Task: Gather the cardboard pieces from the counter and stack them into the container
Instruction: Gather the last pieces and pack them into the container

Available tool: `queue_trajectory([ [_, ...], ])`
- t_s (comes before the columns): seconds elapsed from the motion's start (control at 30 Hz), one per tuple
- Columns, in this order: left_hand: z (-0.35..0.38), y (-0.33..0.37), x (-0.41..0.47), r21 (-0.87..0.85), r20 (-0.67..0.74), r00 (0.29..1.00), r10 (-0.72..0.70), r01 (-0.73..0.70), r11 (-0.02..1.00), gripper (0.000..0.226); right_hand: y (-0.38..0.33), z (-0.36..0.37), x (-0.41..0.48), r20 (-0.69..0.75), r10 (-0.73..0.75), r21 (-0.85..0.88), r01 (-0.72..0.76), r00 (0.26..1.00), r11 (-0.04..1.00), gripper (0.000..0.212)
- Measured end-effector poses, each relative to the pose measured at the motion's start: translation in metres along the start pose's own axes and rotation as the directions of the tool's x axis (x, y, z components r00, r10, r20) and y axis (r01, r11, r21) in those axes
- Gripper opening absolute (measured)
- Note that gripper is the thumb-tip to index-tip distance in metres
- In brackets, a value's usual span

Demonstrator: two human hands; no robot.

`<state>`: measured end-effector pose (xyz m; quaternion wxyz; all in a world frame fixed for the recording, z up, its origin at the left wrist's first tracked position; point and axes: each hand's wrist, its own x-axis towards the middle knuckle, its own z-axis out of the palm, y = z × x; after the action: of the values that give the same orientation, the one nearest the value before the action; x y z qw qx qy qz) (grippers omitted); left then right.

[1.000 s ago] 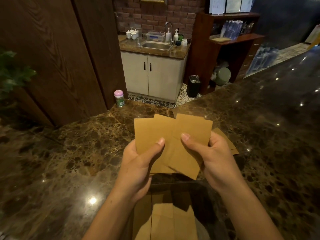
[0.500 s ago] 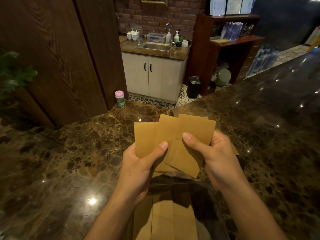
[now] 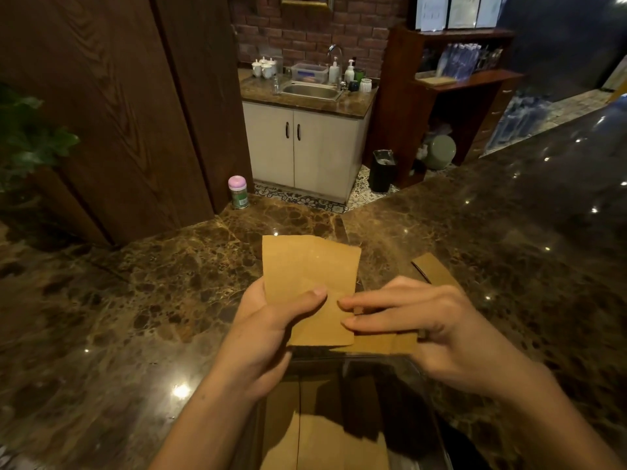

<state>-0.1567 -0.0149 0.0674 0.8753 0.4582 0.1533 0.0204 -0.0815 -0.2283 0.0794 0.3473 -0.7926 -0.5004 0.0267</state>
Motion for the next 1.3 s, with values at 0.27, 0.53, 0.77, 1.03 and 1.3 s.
queue_trajectory([
  [0.27,-0.014,-0.006,0.006,0.3,0.005,0.992,0.123,-0.119,0.946,0.046,-0.005,-0.011,0.001,-0.091,0.399,0.6,-0.27,0.912,0.753,0.029],
  [0.53,-0.013,-0.008,0.005,0.308,0.113,0.984,0.134,-0.163,0.937,0.064,-0.003,-0.002,0.026,-0.176,0.587,0.797,-0.236,0.79,0.556,0.037],
  [0.77,-0.007,-0.007,0.01,0.101,-0.059,0.945,0.32,-0.313,0.944,0.041,-0.008,0.025,0.006,0.015,0.587,0.686,-0.436,0.809,0.583,0.036],
  [1.03,-0.007,-0.007,0.009,0.36,0.074,0.945,0.319,-0.324,0.875,0.029,-0.009,0.012,0.013,-0.027,0.529,0.625,-0.399,0.848,0.671,0.021],
  [1.3,0.0,-0.003,0.007,0.169,0.122,0.964,0.238,-0.256,0.952,0.029,-0.014,0.026,0.025,-0.103,0.634,0.886,-0.219,0.767,0.408,0.033],
])
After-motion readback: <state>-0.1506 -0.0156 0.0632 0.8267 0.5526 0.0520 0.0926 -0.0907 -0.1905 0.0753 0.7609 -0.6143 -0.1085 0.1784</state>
